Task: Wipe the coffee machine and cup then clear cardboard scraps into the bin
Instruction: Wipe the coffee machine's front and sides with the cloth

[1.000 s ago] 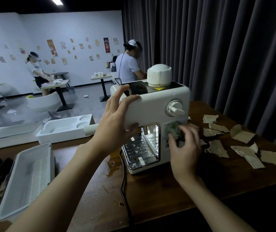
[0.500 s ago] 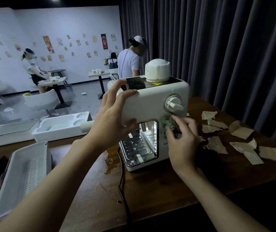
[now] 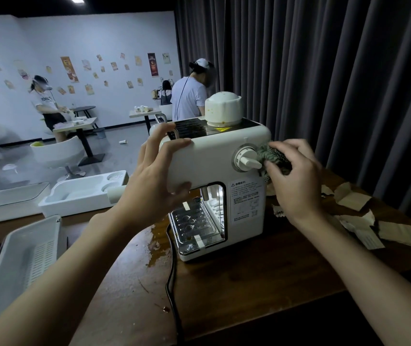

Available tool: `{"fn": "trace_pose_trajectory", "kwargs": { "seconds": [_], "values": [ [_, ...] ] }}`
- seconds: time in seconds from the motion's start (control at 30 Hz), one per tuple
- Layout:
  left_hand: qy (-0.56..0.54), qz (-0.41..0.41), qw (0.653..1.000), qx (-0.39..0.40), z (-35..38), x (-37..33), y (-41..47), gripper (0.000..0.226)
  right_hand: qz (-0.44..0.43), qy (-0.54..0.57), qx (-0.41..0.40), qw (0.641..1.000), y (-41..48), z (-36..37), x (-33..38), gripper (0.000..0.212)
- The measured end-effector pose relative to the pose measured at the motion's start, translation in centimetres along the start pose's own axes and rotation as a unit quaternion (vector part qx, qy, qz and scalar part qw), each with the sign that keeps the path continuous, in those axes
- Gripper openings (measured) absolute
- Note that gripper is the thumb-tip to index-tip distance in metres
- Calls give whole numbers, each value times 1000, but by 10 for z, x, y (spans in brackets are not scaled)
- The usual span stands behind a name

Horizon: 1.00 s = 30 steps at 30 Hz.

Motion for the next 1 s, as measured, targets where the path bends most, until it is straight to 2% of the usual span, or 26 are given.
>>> {"fn": "trace_pose_trajectory", "kwargs": {
  "seconds": [0.2,0.37,0.5,0.8,1.0],
  "values": [
    [-3,1,1000,-10,2,1,1,76,-25,5,2,1000,15,-5,13,38],
    [3,6,1000,-6,1,2,1,75,-81,3,13,997,17,-4,35,36],
    [8,4,1000,-6,1,2,0,76,-143,-42,45,988,14,6,52,41],
    [-3,28,999,17,-4,8,-3,85,-241,-113,61,962,-19,33,48,41],
    [-44,4,999,21,-2,15,-5,81,-198,-85,80,973,-48,46,42,43]
  ]
}}
Point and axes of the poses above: each hand's wrist, its own y-axis towards the middle knuckle, its own z-axis out of the palm, x = y × z, the point moved 1 cm from there along y, towards the middle knuckle, and after that the axes turned 5 degrees about x, right-handed, at the moved point
